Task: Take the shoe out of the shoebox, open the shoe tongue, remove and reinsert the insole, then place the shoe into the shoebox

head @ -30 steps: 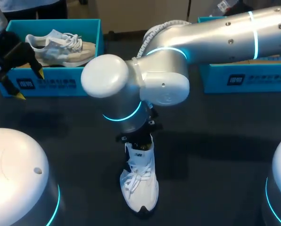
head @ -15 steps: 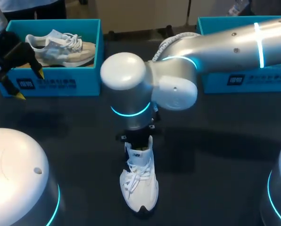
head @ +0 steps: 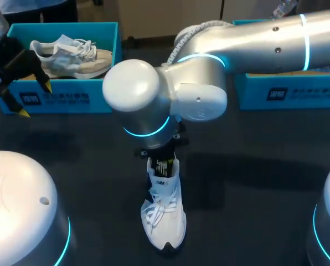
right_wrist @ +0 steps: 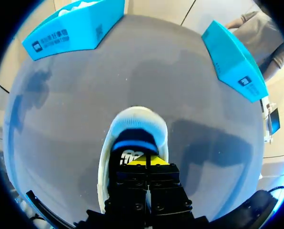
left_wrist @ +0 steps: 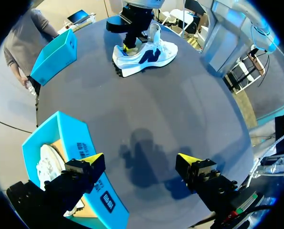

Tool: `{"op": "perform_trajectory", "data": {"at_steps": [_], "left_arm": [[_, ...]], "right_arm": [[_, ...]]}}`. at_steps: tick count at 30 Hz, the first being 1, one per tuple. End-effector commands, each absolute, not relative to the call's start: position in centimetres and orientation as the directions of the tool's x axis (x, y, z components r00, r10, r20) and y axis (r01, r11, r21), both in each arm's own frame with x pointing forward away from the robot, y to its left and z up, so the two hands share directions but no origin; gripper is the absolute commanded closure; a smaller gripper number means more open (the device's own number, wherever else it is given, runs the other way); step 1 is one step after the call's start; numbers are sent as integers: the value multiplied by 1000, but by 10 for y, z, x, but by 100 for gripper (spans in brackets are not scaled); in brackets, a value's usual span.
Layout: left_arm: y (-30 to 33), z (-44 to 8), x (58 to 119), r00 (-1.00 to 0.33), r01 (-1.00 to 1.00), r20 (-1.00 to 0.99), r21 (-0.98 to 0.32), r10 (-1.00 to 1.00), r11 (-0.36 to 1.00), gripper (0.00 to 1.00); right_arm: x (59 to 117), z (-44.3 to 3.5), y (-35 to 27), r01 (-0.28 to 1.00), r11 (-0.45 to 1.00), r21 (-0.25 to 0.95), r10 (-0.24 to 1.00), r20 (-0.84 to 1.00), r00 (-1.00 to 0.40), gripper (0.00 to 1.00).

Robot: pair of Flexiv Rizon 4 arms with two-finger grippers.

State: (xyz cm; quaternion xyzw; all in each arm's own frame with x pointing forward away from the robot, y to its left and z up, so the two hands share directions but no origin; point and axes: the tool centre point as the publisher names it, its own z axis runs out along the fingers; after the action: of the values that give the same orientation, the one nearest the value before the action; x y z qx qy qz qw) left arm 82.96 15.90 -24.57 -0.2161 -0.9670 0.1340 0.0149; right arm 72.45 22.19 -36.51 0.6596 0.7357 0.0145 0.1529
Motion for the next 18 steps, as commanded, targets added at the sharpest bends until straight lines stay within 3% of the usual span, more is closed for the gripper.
{"op": "perform_trajectory", "data": {"at_steps": [1, 18], "left_arm": [[159, -245, 829, -906, 415, -27, -262, 423, 871, 0], [159, -245, 829, -906, 415, -27, -262, 423, 871, 0]], "right_arm": [[728, -372, 229, 964, 117, 240, 966, -253, -54, 100], [740, -416, 238, 982, 114, 148, 979, -185, -85, 100]]}}
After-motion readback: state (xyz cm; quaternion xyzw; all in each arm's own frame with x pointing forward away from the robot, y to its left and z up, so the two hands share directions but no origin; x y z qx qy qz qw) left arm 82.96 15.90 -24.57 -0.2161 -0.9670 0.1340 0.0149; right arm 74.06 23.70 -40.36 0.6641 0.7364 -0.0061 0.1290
